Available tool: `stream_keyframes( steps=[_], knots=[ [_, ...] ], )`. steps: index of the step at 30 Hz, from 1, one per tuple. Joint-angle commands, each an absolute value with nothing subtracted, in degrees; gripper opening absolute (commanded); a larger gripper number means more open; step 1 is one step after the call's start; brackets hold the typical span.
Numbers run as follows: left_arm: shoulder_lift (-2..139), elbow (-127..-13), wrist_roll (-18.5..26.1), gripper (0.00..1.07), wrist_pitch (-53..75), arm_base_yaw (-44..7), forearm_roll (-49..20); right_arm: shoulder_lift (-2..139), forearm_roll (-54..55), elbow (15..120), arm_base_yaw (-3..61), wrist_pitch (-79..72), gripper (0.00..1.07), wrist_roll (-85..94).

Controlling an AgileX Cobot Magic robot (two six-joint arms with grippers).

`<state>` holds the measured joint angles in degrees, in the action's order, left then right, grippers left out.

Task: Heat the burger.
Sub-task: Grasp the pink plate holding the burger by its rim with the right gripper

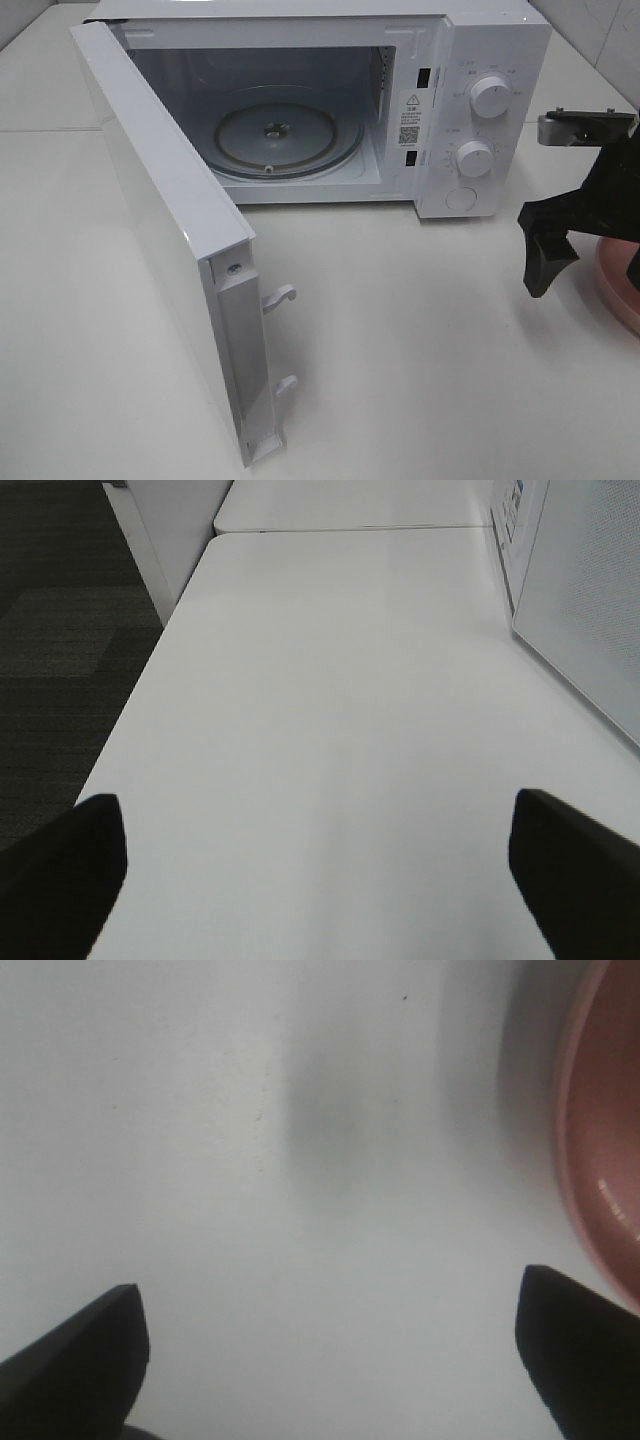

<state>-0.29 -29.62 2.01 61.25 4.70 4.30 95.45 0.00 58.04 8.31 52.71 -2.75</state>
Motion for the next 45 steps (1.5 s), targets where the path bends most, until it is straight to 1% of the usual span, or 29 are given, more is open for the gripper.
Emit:
stream_keyframes(
  steps=[1,5,6,21,39,45],
  knots=[
    [-0.6,-29.5,1.8,0.98,60.9,4.4,4.3,98.8,-6.4,59.7,7.8,52.7,0.97,1.3],
    [-0.6,-29.5,1.8,0.98,60.9,4.4,4.3,100.4,-7.4,59.7,6.8,49.7,0.97,4.9],
    [-0.6,-29.5,1.8,0.98,60.9,4.4,4.3,101.2,-6.7,59.7,5.5,48.2,0.97,6.8],
    [-0.6,-29.5,1.8,0.98,60.9,4.4,4.3,107.5,-3.7,59.7,0.1,40.1,0.97,10.4],
    [-0.6,-29.5,1.8,0.98,60.9,4.4,4.3,114.4,-3.0,59.7,-0.3,38.7,0.96,10.6],
    [-0.6,-29.5,1.8,0.98,60.9,4.4,4.3,114.5,-1.9,59.7,-0.3,38.6,0.96,11.3]
  ],
)
